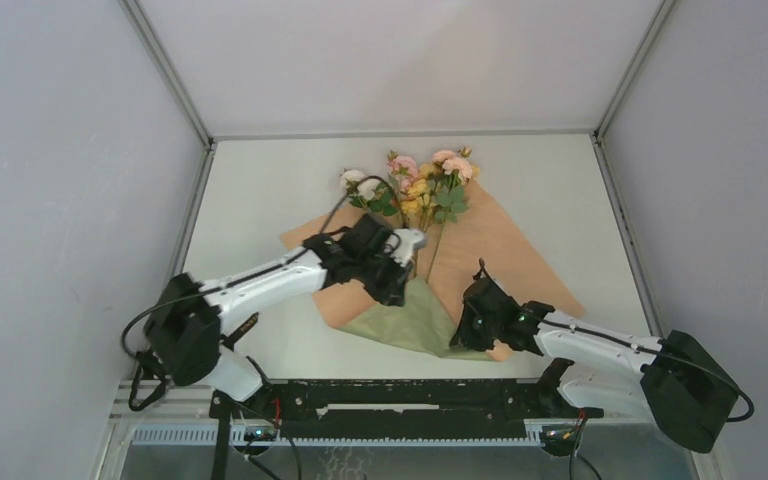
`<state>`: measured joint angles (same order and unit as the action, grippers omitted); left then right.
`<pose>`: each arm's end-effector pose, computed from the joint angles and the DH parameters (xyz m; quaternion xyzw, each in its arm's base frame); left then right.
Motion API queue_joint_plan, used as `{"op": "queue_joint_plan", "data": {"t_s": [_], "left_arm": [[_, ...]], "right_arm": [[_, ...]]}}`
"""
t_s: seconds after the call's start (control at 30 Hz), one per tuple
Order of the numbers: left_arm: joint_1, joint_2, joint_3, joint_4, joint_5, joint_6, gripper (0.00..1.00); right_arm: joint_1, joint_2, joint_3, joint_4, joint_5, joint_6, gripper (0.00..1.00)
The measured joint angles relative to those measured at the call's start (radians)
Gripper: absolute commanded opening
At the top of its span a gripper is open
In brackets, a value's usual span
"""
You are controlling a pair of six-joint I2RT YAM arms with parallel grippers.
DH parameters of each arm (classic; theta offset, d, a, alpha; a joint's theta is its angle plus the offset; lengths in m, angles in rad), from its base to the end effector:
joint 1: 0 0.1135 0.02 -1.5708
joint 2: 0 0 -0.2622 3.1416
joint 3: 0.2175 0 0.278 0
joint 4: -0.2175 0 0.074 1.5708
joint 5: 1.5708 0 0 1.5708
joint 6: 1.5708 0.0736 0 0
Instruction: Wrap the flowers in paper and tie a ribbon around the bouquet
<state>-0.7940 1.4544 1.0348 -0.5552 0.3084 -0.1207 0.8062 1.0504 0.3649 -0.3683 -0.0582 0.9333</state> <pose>0.2244 -0.2601 0.1988 0.3546 0.8767 -0.2598 0.1955 0.1427 0.1550 0.0874 0.0540 0.9649 0.2134 0.1433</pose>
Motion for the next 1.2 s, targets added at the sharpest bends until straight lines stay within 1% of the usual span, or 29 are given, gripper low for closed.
{"op": "queue_joint_plan", "data": {"t_s": [0.1,0.17,0.2,0.3,0.37,0.43,0.47,0.5,0.53,0.57,0.67,0.8,0.9,0.97,1.0,1.07,1.2], "left_arm": [[-0.089,0.138,0.051,0.082,0.04,-0.003,0.32],[-0.11,0.242,0.065,0.13,0.051,-0.006,0.33],[-0.111,0.282,0.066,0.145,0.052,-0.01,0.33],[-0.105,0.365,0.066,0.174,0.048,-0.017,0.34],[-0.101,0.369,0.067,0.192,0.049,-0.022,0.34],[-0.1,0.377,0.067,0.214,0.044,-0.023,0.34],[-0.1,0.379,0.067,0.22,0.043,-0.027,0.34],[-0.1,0.38,0.067,0.225,0.043,-0.03,0.34],[-0.1,0.38,0.067,0.23,0.043,-0.032,0.34],[-0.1,0.38,0.067,0.234,0.043,-0.035,0.34],[-0.1,0.38,0.064,0.243,0.043,-0.038,0.34],[-0.1,0.38,0.057,0.256,0.045,-0.04,0.34],[-0.1,0.38,0.057,0.259,0.05,-0.045,0.34],[-0.1,0.38,0.057,0.259,0.052,-0.047,0.34],[-0.1,0.38,0.055,0.262,0.052,-0.048,0.34],[-0.095,0.38,0.051,0.267,0.053,-0.049,0.34],[-0.087,0.38,0.051,0.267,0.058,-0.057,0.34]], "right_arm": [[0.0,0.031,0.019,0.005,-0.004,-0.003,0.14],[0.0,0.032,0.021,0.002,-0.003,-0.003,0.16],[0.0,0.03,0.022,-0.001,-0.002,-0.003,0.19],[-0.001,0.013,0.027,-0.033,0.009,-0.005,0.35],[-0.01,-0.005,0.042,-0.086,0.029,-0.011,0.45],[-0.024,-0.026,0.069,-0.16,0.053,-0.011,0.54],[-0.031,-0.041,0.085,-0.2,0.068,-0.008,0.59],[-0.037,-0.063,0.103,-0.243,0.087,0.002,0.74],[-0.047,-0.102,0.127,-0.3,0.115,0.027,0.95],[-0.052,-0.135,0.14,-0.335,0.138,0.061,0.99],[-0.089,-0.261,0.172,-0.51,0.217,0.195,1.0],[-0.153,-0.332,0.167,-0.68,0.261,0.317,1.0],[-0.197,-0.304,0.151,-0.705,0.256,0.363,1.0],[-0.201,-0.263,0.152,-0.698,0.241,0.382,1.0],[-0.185,-0.246,0.154,-0.699,0.241,0.4,1.0],[-0.115,-0.224,0.166,-0.707,0.24,0.449,0.98],[0.047,-0.255,0.192,-0.736,0.223,0.605,0.9]]}}
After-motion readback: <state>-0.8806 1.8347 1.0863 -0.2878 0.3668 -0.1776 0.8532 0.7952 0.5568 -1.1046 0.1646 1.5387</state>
